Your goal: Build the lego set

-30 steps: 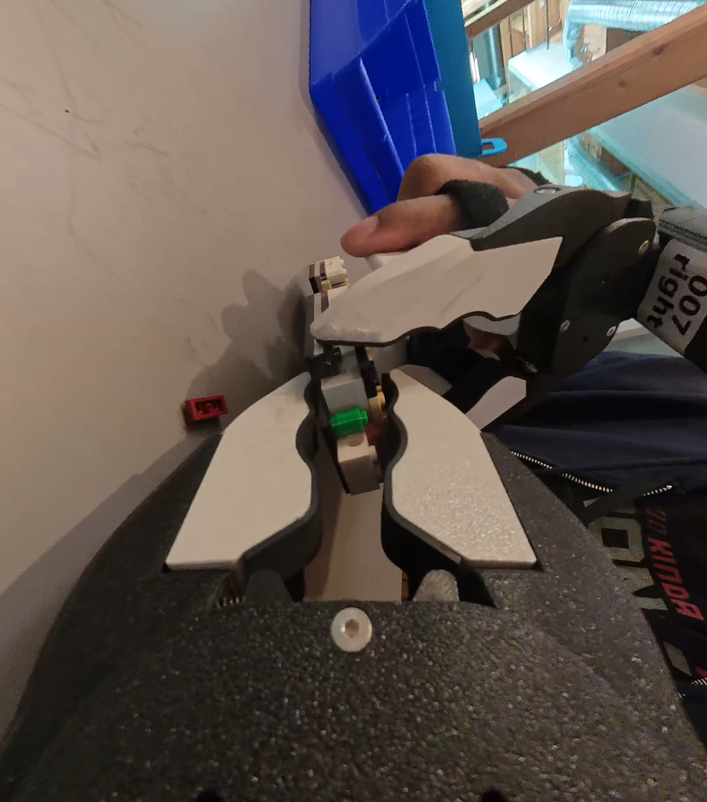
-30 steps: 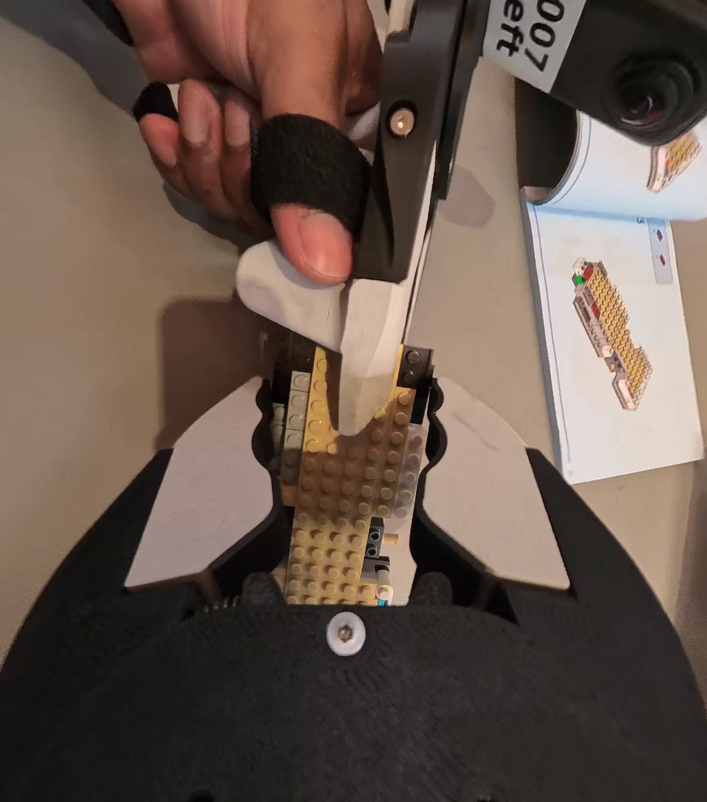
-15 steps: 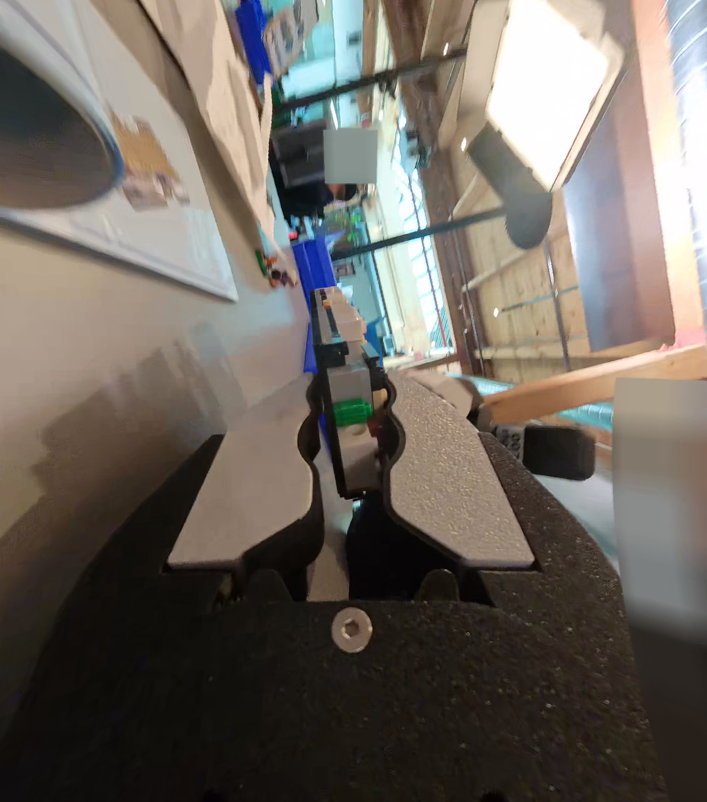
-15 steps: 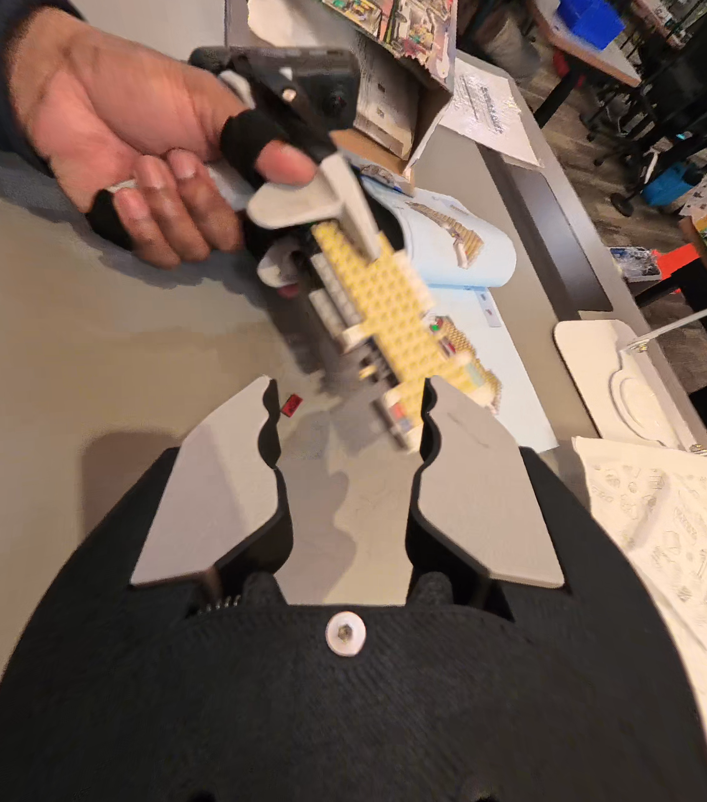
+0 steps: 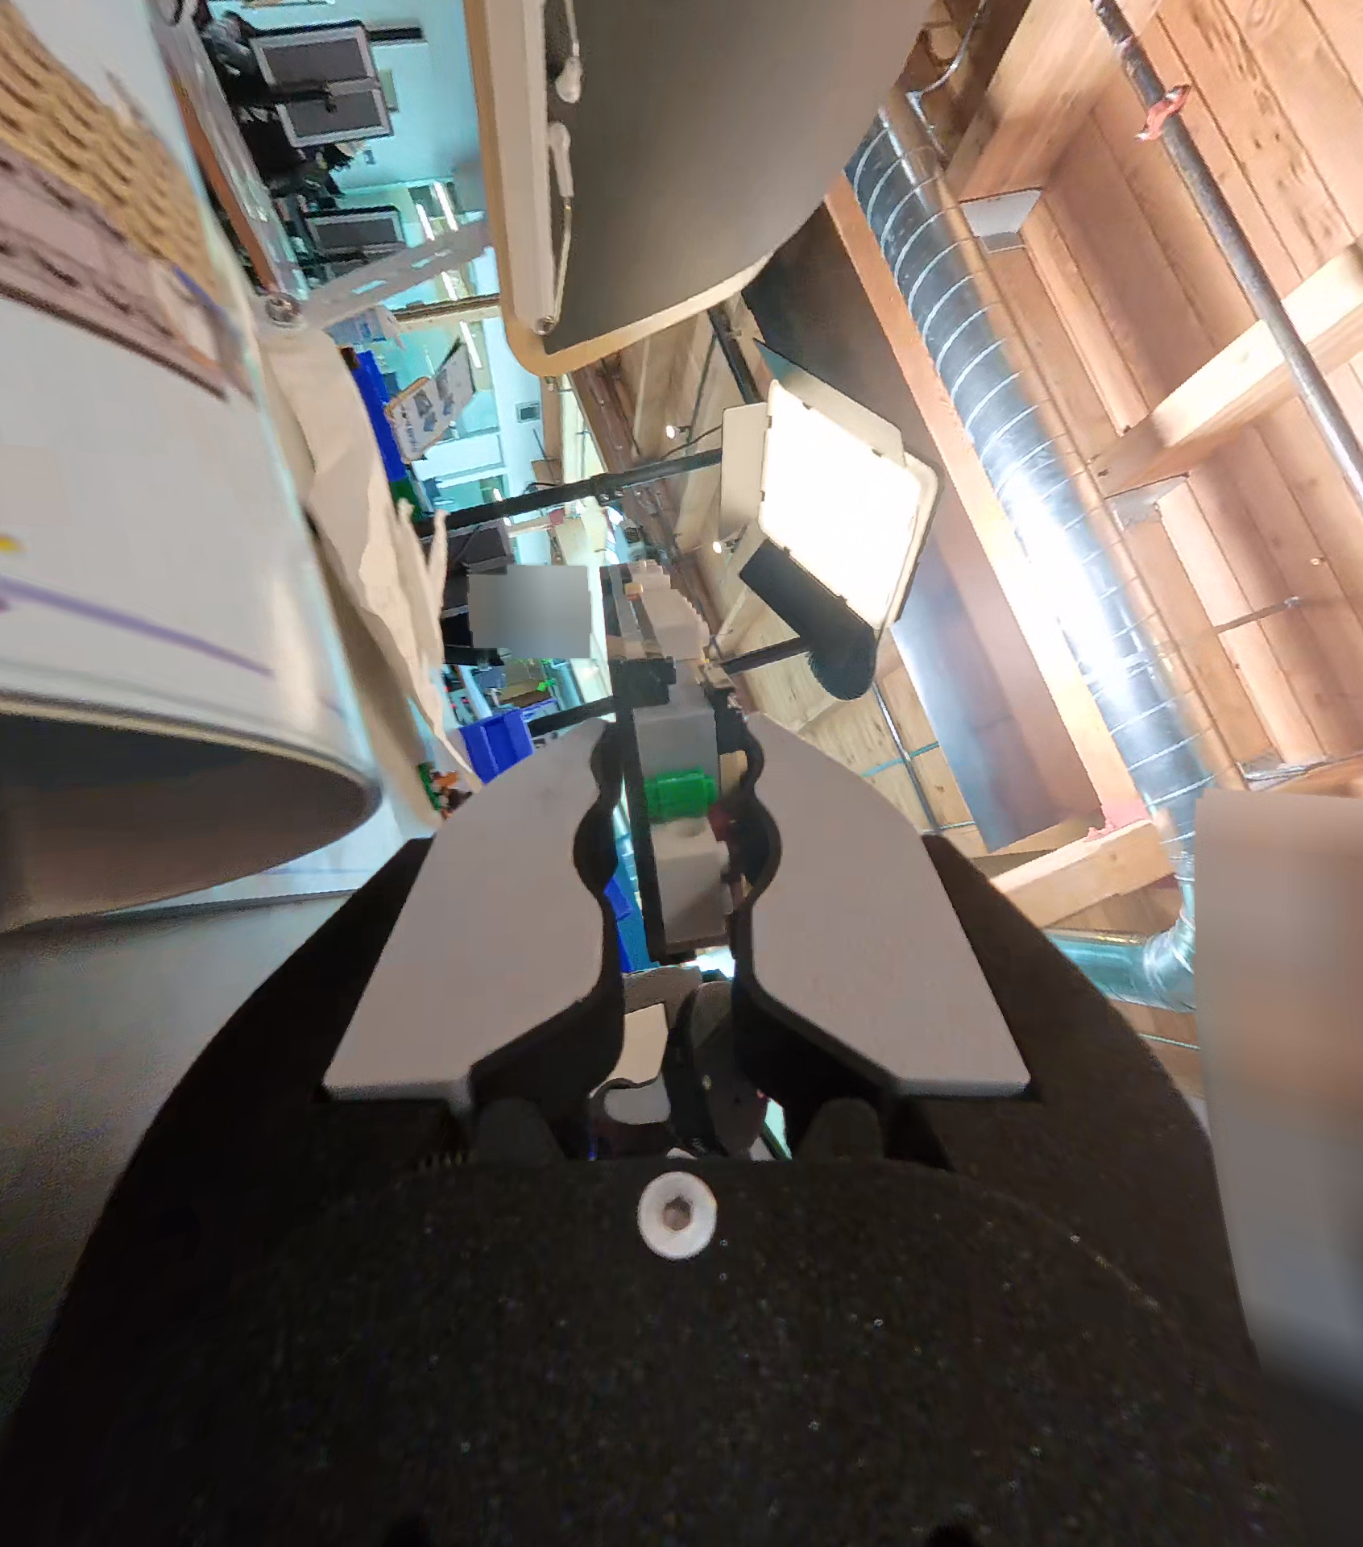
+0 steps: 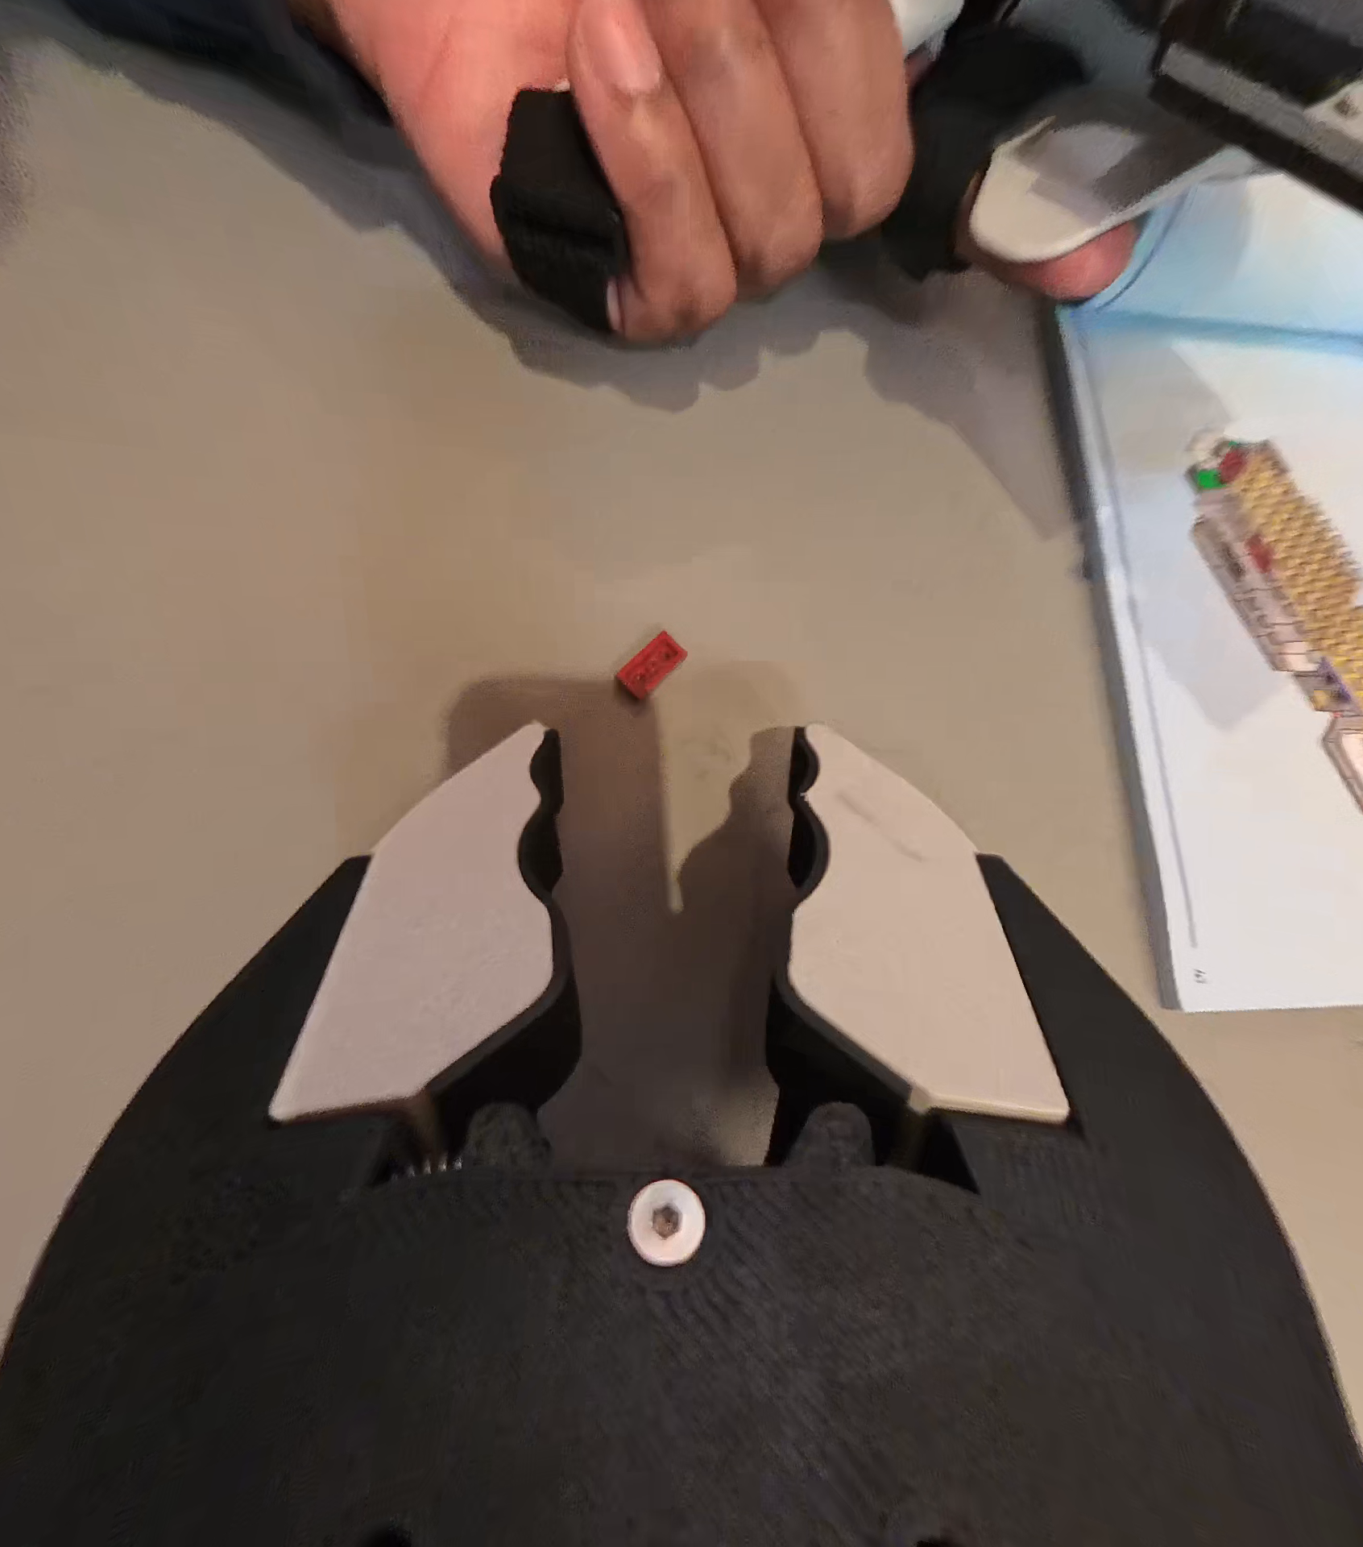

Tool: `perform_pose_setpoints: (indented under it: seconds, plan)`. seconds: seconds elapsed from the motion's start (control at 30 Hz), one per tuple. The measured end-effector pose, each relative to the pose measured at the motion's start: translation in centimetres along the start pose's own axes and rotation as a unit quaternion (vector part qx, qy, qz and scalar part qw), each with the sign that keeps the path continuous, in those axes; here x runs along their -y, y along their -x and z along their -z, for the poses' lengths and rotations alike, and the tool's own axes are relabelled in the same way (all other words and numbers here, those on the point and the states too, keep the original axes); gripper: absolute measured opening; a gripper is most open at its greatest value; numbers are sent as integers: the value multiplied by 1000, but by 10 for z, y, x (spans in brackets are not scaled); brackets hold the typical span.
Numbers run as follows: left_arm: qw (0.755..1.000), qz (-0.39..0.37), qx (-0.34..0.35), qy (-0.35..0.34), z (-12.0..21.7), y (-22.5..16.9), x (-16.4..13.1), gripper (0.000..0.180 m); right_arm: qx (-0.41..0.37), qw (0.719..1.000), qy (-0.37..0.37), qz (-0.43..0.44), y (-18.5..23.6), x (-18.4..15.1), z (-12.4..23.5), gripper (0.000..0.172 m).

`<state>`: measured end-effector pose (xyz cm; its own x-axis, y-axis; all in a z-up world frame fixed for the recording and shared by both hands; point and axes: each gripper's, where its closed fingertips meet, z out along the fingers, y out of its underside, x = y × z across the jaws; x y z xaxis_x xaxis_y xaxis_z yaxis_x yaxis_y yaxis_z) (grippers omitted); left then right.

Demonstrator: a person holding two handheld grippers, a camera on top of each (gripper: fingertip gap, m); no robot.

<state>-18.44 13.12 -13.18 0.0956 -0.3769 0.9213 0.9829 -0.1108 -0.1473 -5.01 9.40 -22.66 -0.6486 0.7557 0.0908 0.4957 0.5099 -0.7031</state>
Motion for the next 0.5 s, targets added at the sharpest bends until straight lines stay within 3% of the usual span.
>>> perform_pose_setpoints:
  seconds: [0.27,0.5]
  plan:
    - [1000,-16,19,-14,6,3,10,26,46,999,3,15,-3,5,-8,49]
    - [999,21,38,5,3,10,-9,25,-19,999,-10,28,-14,7,-6,40]
